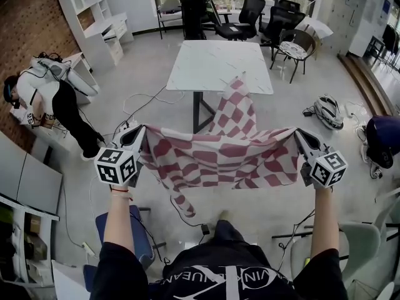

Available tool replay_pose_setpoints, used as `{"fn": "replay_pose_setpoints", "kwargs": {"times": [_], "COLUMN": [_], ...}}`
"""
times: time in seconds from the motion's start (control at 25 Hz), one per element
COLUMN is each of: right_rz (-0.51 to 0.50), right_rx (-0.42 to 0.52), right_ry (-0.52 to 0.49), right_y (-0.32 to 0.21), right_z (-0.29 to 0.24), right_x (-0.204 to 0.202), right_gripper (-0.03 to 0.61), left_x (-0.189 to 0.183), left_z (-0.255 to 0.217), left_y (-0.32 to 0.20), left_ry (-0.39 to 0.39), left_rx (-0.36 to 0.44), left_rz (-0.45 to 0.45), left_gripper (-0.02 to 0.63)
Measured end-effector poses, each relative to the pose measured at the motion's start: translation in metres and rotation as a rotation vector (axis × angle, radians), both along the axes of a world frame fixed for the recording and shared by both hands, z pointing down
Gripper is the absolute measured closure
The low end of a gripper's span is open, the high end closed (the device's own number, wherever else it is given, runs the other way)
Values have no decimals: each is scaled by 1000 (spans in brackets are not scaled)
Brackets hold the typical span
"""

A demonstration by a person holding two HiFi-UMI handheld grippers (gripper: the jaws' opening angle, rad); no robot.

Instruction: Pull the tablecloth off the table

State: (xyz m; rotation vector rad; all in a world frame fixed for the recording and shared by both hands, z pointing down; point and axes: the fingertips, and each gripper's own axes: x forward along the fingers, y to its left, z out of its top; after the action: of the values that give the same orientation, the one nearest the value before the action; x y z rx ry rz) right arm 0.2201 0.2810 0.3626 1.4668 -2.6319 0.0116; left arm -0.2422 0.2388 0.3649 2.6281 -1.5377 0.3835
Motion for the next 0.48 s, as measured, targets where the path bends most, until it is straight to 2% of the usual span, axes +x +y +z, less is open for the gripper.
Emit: {"fn": "replay_pose_setpoints", "kwargs": {"times": [0.28, 0.48], "right_rz": [8, 29], "right_rx": [-10, -51], "right_ry": [7, 22], "right_y": [24, 28], "right_z": [7, 18], "right_x": [-1, 4], "right_gripper": [566, 566], "left_x": [-4, 0], "left_z": [-1, -1], "left_y": [20, 24], "left_ry": [8, 9], "left_rx": [7, -2], "left_rz": [-1, -2], "left_gripper": [600, 600]}}
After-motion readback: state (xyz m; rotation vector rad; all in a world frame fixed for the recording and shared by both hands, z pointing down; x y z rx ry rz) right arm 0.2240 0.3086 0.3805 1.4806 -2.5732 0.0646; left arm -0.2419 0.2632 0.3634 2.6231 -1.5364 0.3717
